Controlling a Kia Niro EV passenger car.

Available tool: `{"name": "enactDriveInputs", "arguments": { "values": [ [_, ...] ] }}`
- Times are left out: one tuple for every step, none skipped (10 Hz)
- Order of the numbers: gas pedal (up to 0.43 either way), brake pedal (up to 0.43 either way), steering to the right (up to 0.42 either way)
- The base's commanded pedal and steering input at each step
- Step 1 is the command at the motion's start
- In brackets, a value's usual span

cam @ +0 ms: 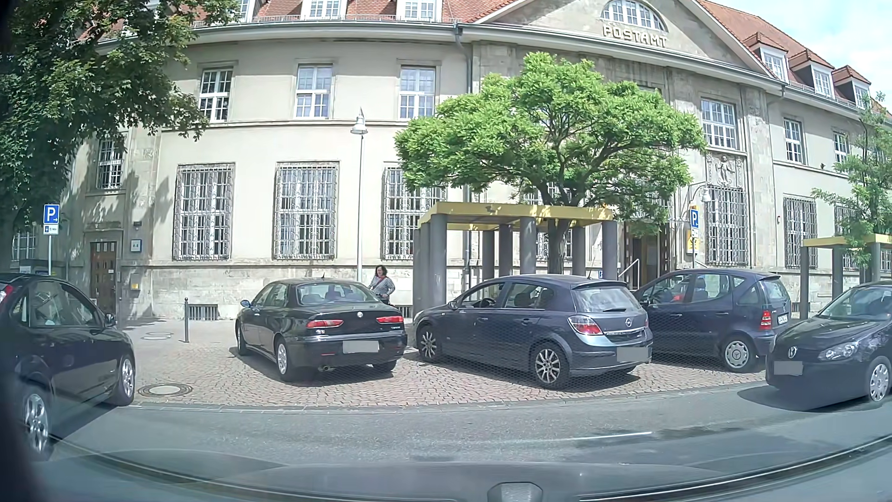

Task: Follow the waypoints while adhering to traffic rules and regulations

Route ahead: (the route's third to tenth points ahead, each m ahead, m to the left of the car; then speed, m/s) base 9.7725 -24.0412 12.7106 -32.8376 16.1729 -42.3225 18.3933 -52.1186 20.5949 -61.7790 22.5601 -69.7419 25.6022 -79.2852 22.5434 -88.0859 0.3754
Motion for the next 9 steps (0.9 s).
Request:
{"name": "enactDriveInputs", "arguments": {
  "values": [
    [0.0,0.262,0.83],
    [0.0,0.256,0.84],
    [0.0,0.256,0.852],
    [0.0,0.256,0.859],
    [0.0,0.256,0.864],
    [0.0,0.25,0.865],
    [0.0,0.244,0.867],
    [0.0,0.238,0.869],
    [0.0,0.238,0.874]
  ]
}}
